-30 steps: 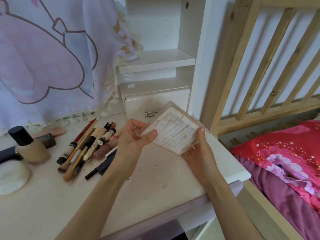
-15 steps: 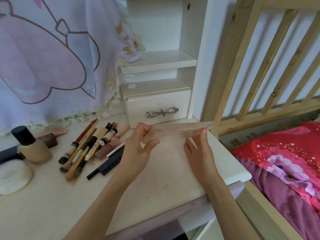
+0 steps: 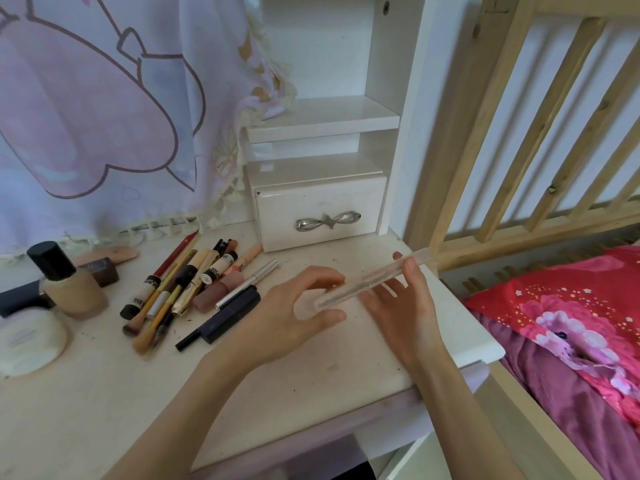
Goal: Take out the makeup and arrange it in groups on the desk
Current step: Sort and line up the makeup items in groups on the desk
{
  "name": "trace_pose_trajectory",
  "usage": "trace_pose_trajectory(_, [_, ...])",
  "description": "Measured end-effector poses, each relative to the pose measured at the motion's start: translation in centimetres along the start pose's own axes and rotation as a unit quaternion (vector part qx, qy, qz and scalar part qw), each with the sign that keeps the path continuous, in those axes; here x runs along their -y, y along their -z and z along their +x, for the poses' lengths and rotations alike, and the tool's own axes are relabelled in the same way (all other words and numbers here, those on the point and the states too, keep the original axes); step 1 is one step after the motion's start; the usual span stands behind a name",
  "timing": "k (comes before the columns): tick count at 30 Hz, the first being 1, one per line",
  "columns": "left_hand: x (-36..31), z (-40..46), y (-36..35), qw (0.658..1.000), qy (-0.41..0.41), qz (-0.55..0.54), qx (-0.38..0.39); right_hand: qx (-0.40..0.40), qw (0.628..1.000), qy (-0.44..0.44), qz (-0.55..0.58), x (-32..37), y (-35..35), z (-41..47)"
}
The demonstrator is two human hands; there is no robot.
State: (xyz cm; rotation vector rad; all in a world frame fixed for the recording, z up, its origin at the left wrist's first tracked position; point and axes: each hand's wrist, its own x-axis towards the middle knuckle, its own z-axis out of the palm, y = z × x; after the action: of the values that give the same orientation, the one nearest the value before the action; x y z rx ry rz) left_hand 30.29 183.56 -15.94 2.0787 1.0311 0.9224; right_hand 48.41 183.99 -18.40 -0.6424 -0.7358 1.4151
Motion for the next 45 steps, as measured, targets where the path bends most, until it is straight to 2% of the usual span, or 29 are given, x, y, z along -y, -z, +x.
trace_pose_trajectory(2, [-0.7,-0.2,0.1,1.0,0.007,0.02,0.017,-0.004,1.0,0.009,-0.029,0.0,0.1,0.1])
trace_pose_trajectory(9, [-2.6,1.7,0.0,0.989,0.001,0.149,-0.008,-0.044,0.99,0.044,-0.127,-0.4,0.6,0.1])
trace_pose_trajectory(19, [-2.8,3.7,1.2,0.967,-0.011,0.244,0.07,-0.041,0.973,0.051,-0.223,-0.8,1.3,0.4])
trace_pose_trajectory(24, [-1.8,3.4,1.1,0.968,-0.045,0.242,0.04,-0.039,0.971,0.054,-0.231,-0.7,1.2,0.2])
trace_pose_trajectory(30, [-0.8,5.5,1.9,0.974,-0.023,0.224,-0.011,-0.007,0.967,0.015,-0.255,-0.3,0.8,0.1])
trace_pose_trajectory(33, [-0.4,7.8,2.1,0.965,0.003,0.261,-0.02,-0.034,0.956,0.023,-0.291,0.0,0.9,-0.2])
trace_pose_trajectory(37, [-0.2,10.0,2.4,0.946,0.019,0.32,-0.042,-0.097,0.912,0.022,-0.399,0.5,1.4,-0.1])
trace_pose_trajectory(41, [-0.3,11.7,2.2,0.945,-0.003,0.322,-0.055,-0.114,0.803,0.041,-0.584,1.1,1.7,-0.1])
trace_pose_trajectory(45, [-0.4,13.7,1.4,0.941,-0.011,0.331,-0.076,-0.102,0.733,0.084,-0.668,0.8,1.5,-0.7])
